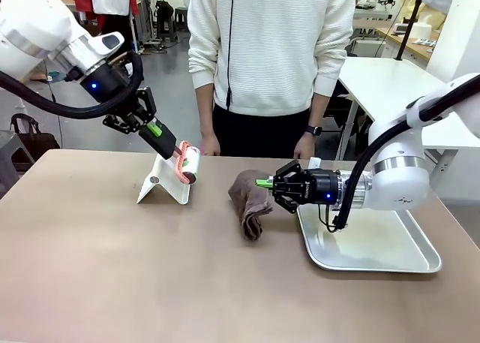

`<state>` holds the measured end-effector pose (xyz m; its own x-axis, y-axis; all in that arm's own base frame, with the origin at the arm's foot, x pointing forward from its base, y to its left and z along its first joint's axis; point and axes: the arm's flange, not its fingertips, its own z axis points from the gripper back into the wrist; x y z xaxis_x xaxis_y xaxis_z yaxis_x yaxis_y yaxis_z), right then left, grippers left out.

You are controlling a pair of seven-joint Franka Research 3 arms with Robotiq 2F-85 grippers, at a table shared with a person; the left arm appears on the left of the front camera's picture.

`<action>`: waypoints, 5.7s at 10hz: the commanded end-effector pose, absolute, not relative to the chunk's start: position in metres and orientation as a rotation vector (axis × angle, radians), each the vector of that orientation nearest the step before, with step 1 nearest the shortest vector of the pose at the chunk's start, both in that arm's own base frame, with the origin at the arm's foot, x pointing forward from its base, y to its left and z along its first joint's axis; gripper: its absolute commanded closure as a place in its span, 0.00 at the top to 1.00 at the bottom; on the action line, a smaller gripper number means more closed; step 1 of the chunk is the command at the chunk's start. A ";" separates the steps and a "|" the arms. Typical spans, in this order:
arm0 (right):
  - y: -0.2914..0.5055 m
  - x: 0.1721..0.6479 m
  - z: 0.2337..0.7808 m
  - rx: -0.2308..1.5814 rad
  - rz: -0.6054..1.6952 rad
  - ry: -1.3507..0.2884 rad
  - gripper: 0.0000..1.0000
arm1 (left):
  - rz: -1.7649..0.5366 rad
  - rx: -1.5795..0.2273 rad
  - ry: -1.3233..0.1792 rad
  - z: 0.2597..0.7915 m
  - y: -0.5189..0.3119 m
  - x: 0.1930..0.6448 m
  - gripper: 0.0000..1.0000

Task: Clean the surface of the table.
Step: Return the Lint Roller and towel to their original positions.

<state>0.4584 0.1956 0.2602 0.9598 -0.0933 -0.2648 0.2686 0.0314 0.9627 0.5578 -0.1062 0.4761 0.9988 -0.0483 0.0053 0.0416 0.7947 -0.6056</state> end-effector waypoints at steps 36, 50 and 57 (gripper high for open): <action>0.197 0.458 0.318 1.068 -0.330 0.026 1.00 | 0.089 -0.545 0.020 0.452 -0.066 0.521 1.00; -0.020 0.325 0.381 1.593 -0.204 0.205 1.00 | -0.176 -1.224 -0.121 0.463 0.061 0.347 1.00; -0.087 0.320 0.354 1.704 -0.269 0.133 1.00 | 0.030 -1.317 -0.202 0.448 0.110 0.351 1.00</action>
